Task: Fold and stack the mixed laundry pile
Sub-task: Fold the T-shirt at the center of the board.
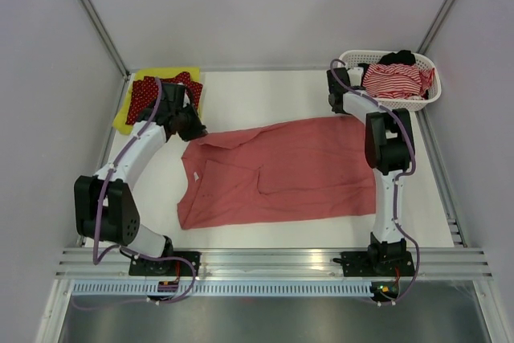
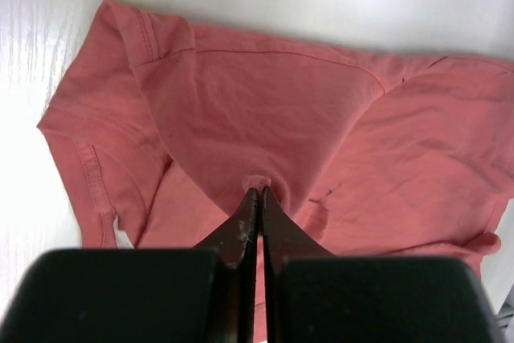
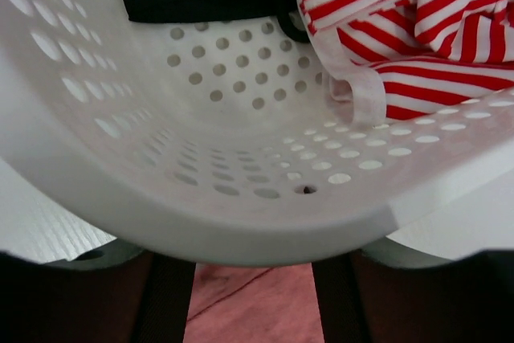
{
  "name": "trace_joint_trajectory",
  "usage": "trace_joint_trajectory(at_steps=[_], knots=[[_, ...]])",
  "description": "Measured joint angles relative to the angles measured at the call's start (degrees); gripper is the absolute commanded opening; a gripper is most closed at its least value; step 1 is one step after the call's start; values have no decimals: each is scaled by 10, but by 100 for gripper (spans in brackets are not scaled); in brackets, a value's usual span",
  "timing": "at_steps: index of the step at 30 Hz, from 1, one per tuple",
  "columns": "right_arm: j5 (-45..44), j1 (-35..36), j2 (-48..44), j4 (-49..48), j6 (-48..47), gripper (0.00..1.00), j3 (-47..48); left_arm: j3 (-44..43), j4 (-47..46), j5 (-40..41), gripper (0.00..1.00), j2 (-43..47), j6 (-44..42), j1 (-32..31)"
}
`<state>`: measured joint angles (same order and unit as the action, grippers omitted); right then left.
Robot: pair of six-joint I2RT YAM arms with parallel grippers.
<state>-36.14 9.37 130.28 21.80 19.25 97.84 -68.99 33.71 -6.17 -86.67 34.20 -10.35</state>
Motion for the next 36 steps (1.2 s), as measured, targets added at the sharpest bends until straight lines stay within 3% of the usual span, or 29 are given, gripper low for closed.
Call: trace_joint_trajectory(at_steps=[2,3,5,16,19,20,23,31,36], knots=[[-1,0,6,8,-1,51,9,6,6,-1,2,12,1,0],[-2,0,7,11,-1,41,10,9,7,-2,2,17,1,0],[-4,0,7,20,-2,37,10,13,8,-4,2,27,1,0],[-62,0,-16,26,17,37,-40,56,26,-12,2,49,7,0],[-66,0,-23,27,22,22,-54,62,28,-17,2,51,8,0],[-67,0,-24,27,25,12,-57,64,28,-18,2,53,9,0],[-71,0,-24,27,29,0,-62,70,30,-19,2,62,10,0],[-56,0,-44,24,28,0,-80,71,36,-26,2,91,11,0],[-42,0,-135,-4,20,1,-162,80,45,-26,2,115,13,0]])
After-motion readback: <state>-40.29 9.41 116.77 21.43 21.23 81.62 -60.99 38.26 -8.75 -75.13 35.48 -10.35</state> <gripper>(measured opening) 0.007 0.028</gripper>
